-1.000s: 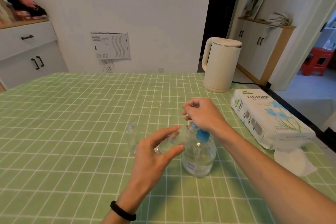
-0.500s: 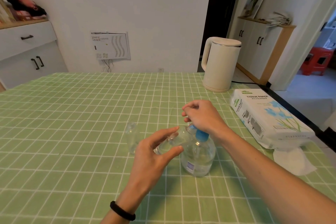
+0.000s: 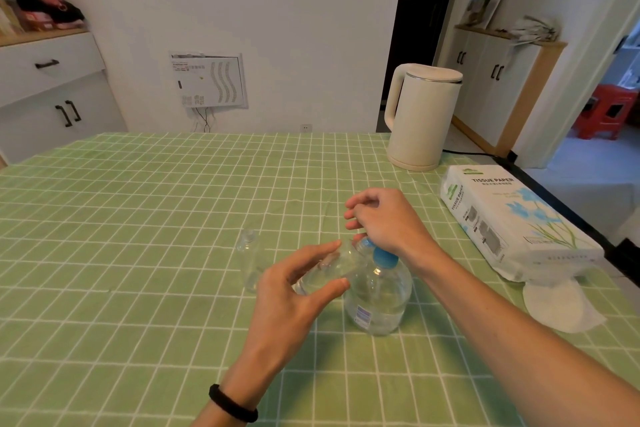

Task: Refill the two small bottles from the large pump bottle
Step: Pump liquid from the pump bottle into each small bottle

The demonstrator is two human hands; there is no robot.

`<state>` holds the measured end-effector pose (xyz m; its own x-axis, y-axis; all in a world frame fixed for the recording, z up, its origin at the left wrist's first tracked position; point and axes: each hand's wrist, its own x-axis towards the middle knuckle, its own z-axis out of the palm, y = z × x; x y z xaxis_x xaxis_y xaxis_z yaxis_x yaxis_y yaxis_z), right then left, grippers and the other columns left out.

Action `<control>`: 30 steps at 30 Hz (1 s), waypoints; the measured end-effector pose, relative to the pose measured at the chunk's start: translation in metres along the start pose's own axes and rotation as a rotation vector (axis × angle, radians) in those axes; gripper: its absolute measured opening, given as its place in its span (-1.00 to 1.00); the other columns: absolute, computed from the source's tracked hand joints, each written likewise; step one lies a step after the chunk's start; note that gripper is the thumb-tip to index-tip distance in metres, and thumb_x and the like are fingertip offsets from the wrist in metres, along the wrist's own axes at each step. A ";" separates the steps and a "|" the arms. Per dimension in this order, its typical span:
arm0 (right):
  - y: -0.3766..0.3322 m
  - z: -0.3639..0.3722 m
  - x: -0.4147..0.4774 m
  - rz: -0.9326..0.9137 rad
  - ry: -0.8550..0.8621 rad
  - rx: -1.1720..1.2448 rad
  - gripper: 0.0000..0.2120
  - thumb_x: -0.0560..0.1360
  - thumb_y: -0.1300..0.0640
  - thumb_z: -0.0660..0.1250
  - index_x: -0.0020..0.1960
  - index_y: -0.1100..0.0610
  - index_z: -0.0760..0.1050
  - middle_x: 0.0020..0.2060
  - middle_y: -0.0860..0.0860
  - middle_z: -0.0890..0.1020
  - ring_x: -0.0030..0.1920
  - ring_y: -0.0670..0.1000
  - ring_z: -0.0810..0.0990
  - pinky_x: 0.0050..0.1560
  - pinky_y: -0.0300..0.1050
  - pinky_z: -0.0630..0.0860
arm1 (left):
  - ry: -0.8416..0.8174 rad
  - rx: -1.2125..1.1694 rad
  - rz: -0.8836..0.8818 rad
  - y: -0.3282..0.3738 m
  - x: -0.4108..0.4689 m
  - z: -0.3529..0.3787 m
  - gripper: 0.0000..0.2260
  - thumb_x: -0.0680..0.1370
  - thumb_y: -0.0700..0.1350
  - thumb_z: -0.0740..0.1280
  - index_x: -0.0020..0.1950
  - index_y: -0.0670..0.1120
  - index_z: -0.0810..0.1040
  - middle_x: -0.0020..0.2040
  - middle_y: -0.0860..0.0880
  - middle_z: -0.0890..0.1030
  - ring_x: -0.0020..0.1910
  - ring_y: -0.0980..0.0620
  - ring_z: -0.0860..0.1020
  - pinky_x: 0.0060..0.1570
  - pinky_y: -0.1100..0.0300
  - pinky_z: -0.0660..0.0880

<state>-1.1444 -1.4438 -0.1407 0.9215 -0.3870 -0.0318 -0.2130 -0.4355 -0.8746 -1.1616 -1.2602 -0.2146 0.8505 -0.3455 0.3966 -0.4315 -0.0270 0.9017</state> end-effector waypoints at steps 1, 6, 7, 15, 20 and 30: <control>0.000 0.000 0.000 -0.006 0.005 0.000 -0.80 0.63 0.26 0.25 0.05 0.08 0.64 -0.07 -0.01 0.74 -0.08 -0.06 0.75 0.09 0.13 0.72 | -0.002 -0.001 -0.002 0.000 0.000 0.000 -0.57 0.43 -0.10 0.62 0.26 0.20 0.69 0.15 0.23 0.74 0.22 0.22 0.67 0.25 0.43 0.49; 0.000 -0.001 -0.001 -0.028 0.018 -0.014 -0.81 0.63 0.23 0.26 0.01 0.05 0.63 -0.11 0.00 0.74 -0.09 -0.04 0.76 0.06 0.14 0.72 | -0.001 0.006 -0.004 0.002 0.000 0.000 -0.57 0.43 -0.14 0.62 0.25 0.19 0.69 0.14 0.23 0.75 0.21 0.22 0.68 0.25 0.42 0.50; -0.001 -0.001 -0.002 -0.031 0.020 -0.014 -0.82 0.62 0.22 0.27 0.00 0.04 0.63 -0.12 0.00 0.74 -0.08 -0.02 0.76 0.06 0.15 0.72 | -0.002 0.004 -0.004 0.003 0.000 0.000 -0.57 0.44 -0.14 0.62 0.25 0.19 0.69 0.14 0.23 0.75 0.21 0.22 0.68 0.26 0.41 0.50; -0.012 -0.006 0.002 -0.085 0.029 -0.053 -0.84 0.62 0.17 0.28 0.01 -0.03 0.61 -0.14 -0.02 0.75 -0.06 -0.01 0.75 0.04 0.10 0.72 | -0.006 0.006 0.029 0.010 0.004 -0.003 -0.58 0.43 -0.10 0.62 0.26 0.17 0.69 0.15 0.23 0.74 0.21 0.21 0.68 0.24 0.42 0.50; -0.002 -0.002 0.001 -0.034 0.029 0.014 -0.79 0.62 0.27 0.24 0.02 0.06 0.63 -0.07 0.01 0.74 -0.09 -0.07 0.75 0.02 0.06 0.73 | -0.008 0.006 0.006 0.005 0.003 -0.002 -0.58 0.42 -0.09 0.62 0.25 0.17 0.69 0.15 0.24 0.74 0.22 0.22 0.67 0.23 0.43 0.50; 0.001 0.000 -0.003 -0.026 0.042 -0.003 -0.79 0.61 0.24 0.24 -0.01 0.03 0.63 -0.11 0.01 0.74 -0.07 -0.03 0.75 0.08 0.14 0.71 | -0.005 0.005 0.010 0.004 0.002 -0.001 -0.58 0.42 -0.06 0.62 0.22 0.23 0.69 0.15 0.24 0.74 0.22 0.22 0.67 0.26 0.41 0.51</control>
<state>-1.1468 -1.4428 -0.1415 0.9123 -0.4093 0.0117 -0.1900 -0.4484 -0.8734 -1.1615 -1.2597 -0.2104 0.8448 -0.3504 0.4045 -0.4411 -0.0280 0.8970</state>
